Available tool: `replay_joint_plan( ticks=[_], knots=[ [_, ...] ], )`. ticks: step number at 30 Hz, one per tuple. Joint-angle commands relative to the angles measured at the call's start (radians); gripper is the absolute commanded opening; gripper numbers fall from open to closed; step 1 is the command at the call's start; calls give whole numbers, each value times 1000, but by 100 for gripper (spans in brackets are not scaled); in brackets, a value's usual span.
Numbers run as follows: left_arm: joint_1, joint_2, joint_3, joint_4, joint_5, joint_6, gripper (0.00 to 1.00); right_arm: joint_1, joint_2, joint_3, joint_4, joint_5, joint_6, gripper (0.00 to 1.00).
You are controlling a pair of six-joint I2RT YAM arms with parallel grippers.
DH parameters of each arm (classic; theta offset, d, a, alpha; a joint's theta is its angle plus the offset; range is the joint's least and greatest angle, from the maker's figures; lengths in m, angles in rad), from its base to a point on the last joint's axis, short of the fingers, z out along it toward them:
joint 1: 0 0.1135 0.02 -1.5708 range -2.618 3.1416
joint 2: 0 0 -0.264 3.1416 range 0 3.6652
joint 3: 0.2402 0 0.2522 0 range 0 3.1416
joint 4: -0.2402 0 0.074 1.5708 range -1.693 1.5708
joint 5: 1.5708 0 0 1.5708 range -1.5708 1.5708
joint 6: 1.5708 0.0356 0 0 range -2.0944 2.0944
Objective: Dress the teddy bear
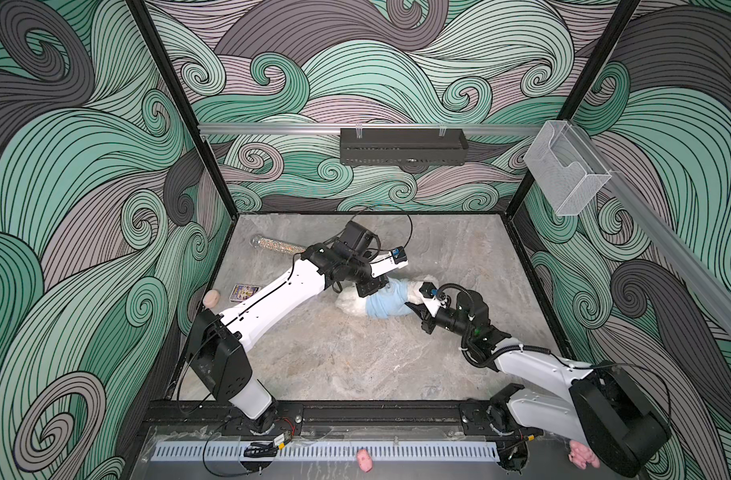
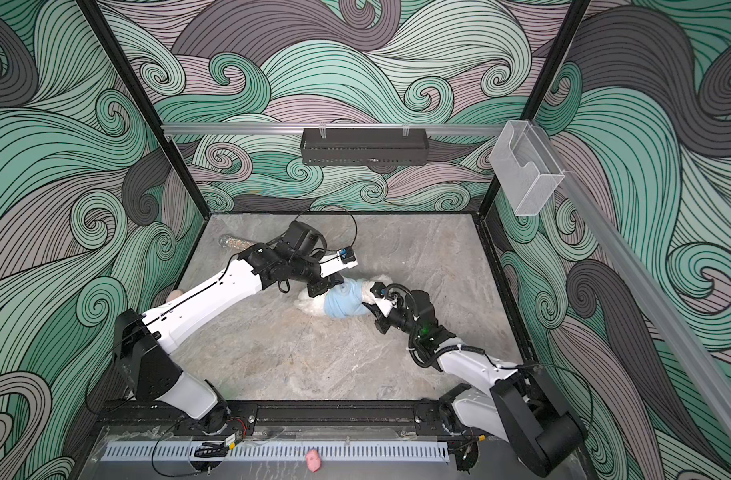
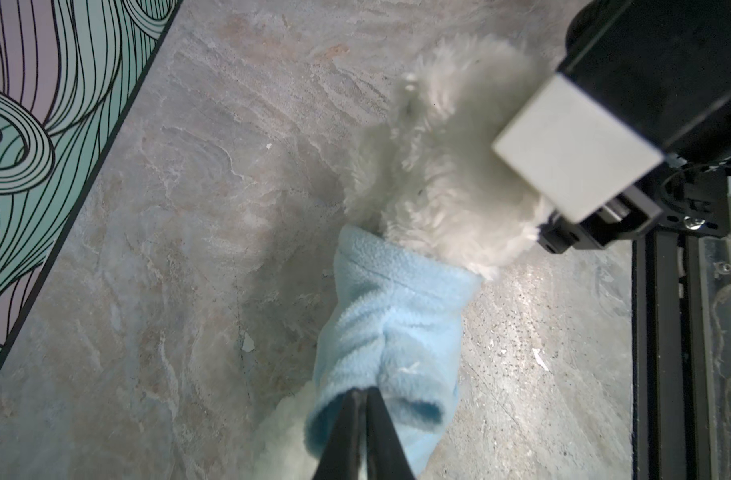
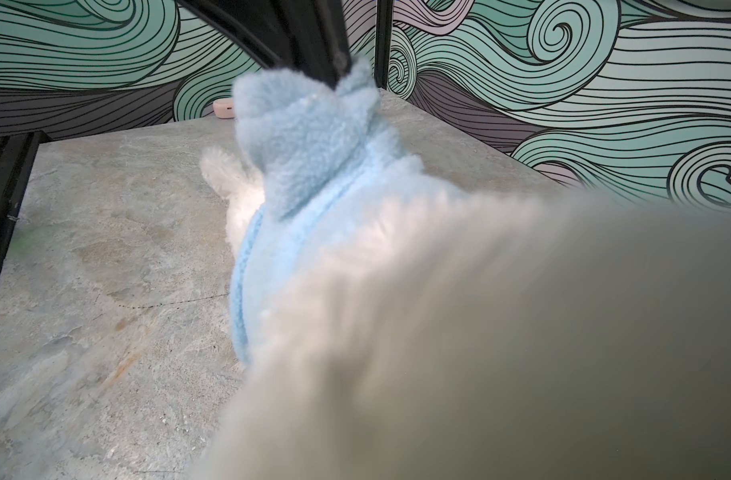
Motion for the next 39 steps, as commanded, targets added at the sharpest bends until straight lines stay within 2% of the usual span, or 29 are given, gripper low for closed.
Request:
replay_joint_plan(
  ticks=[1, 6, 11, 13, 17, 21, 33, 39],
  knots=[
    [6, 16, 46, -117, -10, 37, 13, 8, -20, -3, 53, 0, -30, 0],
    [1, 18, 62, -222, 95, 118, 16, 7, -15, -2, 53, 4, -30, 0],
    [1, -1, 62, -209, 155, 119, 16, 8, -17, -3, 51, 6, -30, 0],
    [3, -18, 54, -167, 136, 91, 15, 7, -19, -3, 49, 6, -31, 0],
    [11, -47, 3, -21, 22, 34, 13, 8, -21, -3, 49, 5, -30, 0],
    [16, -23, 21, -6, -9, 12, 7, 8, -19, -3, 49, 5, -30, 0],
    [11, 50, 70, -59, 55, 44, 6, 9, -23, -2, 45, 10, -32, 0],
    [12, 69, 83, 8, 113, -7, 9, 11, -22, -3, 47, 6, -32, 0]
  ],
)
